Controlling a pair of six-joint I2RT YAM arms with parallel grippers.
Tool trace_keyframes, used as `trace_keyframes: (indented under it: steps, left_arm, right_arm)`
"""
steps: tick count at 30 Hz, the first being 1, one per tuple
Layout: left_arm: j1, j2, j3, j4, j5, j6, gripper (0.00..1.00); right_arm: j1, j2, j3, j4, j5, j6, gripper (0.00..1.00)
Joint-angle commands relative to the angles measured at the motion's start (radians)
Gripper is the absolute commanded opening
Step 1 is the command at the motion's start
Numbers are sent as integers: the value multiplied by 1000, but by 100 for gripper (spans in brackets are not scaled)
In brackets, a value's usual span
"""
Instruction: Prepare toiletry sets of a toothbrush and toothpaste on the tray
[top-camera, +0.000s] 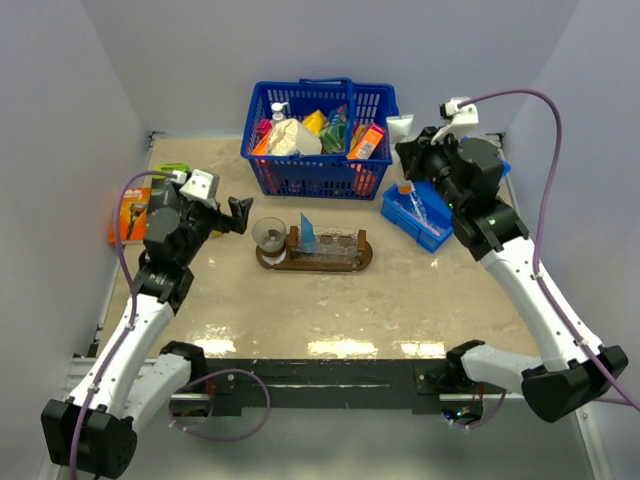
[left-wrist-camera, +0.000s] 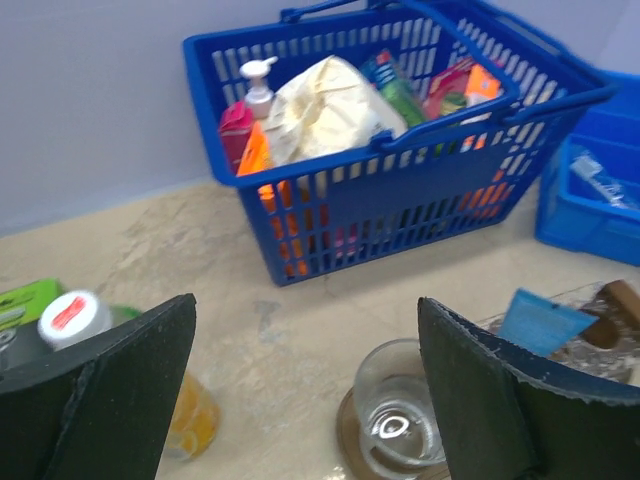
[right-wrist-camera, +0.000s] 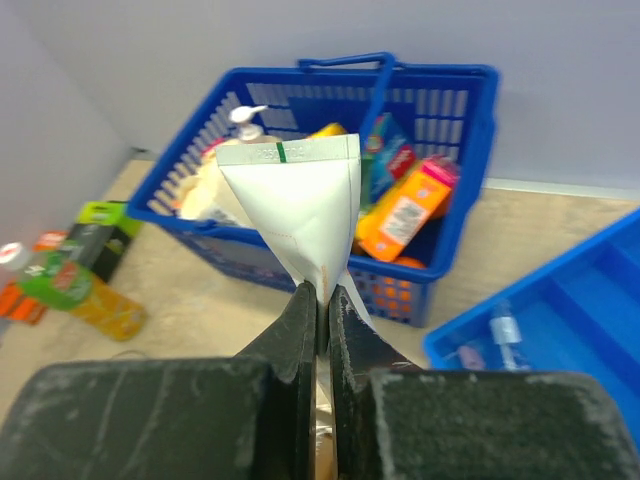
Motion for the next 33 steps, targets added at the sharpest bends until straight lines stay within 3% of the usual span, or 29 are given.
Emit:
trace_keyframes:
  steps: [1,5,10,15,23,30,33]
  left_arm:
    - [-89,67,138,104,126,-89,94]
    - [-256,185,232,179,144,-112,93]
    - [-344,294,275,248,239,-181,93]
    - [-353,282,214,282,190,-187,93]
    - [-356,308,188,243,146,-223,93]
    - [-354,319,178,240,161,-214,69]
    - [-356,334,188,220,152,-210,65]
  right_arm:
    - [78,-6,-42,137,-80,181,0]
    - [164,32,-57,229,-109,262,0]
    - [332,96,-57,292,-47,286,0]
    - [411,132,-45,343,-27,290,0]
    - [431,210,29,345,-31,261,0]
    - [431,213,22,365,-8,256,0]
    - [431,213,27,368,-10,255,0]
